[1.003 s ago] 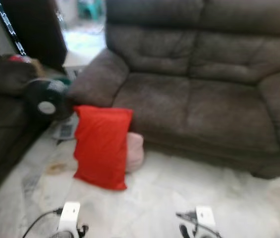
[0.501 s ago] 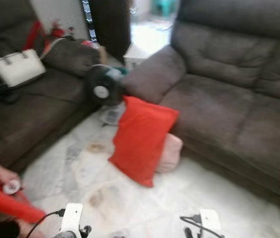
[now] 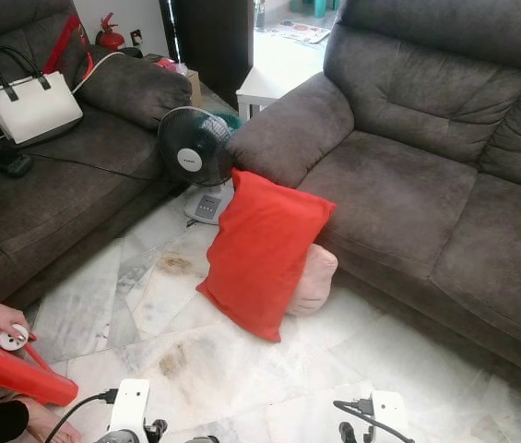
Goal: Move the pillow to the sofa from floor
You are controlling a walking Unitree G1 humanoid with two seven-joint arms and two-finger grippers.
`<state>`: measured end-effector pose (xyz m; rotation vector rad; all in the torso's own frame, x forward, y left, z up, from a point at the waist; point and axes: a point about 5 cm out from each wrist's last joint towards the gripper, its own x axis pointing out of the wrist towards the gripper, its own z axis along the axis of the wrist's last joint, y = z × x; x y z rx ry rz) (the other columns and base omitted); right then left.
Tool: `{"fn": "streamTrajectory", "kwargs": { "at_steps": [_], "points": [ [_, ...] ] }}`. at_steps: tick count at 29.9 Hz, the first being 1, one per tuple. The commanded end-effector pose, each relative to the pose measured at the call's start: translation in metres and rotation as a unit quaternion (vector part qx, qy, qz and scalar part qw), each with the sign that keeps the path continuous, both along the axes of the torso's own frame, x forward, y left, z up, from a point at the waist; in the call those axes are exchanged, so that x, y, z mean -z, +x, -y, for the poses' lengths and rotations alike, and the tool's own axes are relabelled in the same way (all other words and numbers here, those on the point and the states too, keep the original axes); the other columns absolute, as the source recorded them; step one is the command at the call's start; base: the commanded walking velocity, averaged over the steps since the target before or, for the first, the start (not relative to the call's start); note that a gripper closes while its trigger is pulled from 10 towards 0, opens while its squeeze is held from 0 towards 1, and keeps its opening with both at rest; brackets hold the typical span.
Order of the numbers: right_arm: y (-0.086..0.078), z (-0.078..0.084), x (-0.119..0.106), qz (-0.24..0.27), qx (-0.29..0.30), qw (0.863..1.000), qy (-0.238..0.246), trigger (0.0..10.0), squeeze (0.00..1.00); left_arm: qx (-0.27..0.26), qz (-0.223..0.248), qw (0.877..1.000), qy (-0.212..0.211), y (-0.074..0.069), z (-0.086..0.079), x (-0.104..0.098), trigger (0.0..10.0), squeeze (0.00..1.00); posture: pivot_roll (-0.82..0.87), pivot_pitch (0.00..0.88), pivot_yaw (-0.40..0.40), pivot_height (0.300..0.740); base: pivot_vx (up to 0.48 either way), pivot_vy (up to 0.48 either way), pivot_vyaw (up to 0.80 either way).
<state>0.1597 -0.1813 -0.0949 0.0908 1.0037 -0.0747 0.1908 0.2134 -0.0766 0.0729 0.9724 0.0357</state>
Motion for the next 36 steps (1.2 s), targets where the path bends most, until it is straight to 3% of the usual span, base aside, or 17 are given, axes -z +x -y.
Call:
{"fn": "streamTrajectory", "kwargs": {
  "at_steps": [1,36],
  "points": [
    [-0.0015,0.0012,0.0004,0.001,0.007,1.000,0.002,10.0,0.00,-0.003,-0.010,1.000,0.000,-0.0054,-0.0007,0.0027,10.0,0.00,0.11,0.060,-0.009,0.740,0.296,0.000,0.00],
    [-0.0011,0.0015,0.0002,0.001,0.004,1.000,-0.001,10.0,0.00,-0.003,-0.015,1.000,-0.003,-0.0057,-0.0005,0.0030,10.0,0.00,0.11,0.064,-0.012,0.740,0.305,0.000,0.00]
  ]
}}
